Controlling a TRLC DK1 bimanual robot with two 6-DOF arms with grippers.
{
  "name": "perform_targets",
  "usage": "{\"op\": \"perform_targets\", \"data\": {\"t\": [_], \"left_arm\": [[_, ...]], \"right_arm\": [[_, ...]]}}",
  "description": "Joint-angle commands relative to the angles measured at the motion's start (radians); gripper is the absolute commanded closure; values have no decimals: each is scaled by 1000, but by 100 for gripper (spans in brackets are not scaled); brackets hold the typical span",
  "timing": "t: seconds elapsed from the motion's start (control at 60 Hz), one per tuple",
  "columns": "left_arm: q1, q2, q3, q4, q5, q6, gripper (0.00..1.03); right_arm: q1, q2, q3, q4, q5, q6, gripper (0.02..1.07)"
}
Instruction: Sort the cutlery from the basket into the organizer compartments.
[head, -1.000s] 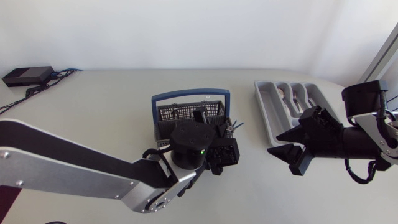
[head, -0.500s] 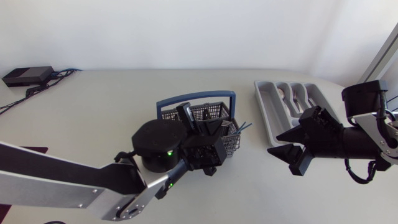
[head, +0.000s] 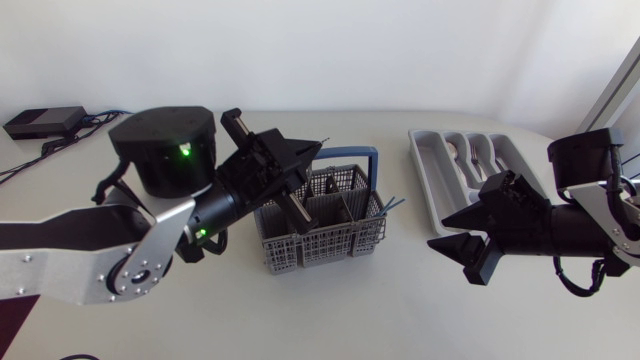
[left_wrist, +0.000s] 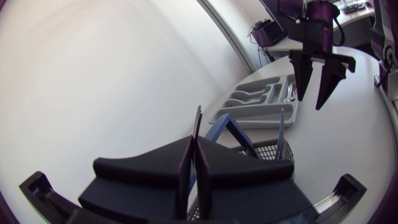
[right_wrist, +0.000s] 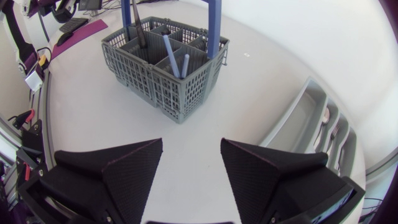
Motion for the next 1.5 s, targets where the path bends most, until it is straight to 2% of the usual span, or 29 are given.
{"op": "perform_targets", "data": {"t": [0.0,0.25,0.583,0.95,1.133,1.25,1.483], "left_arm": [[27,-52,63,-56,47,-108,100],[85,-86,187,-277,153,-275,100],[88,-93,362,-515,160,-464,100],[40,-14,482,-631,154,-614,100],[37,40,529,-683,162,-665,100],[37,59,560,-715,162,-683,100],[51,86,598,-748,206,-746,100]], "right_arm": [[23,-21,15,-24,1,20,38],[81,-93,65,-52,6,86,38],[195,-165,202,-81,16,270,39],[317,-30,388,-61,12,440,39],[372,49,446,-37,32,500,39],[391,101,489,-37,44,531,44],[425,196,559,-54,65,552,45]]}}
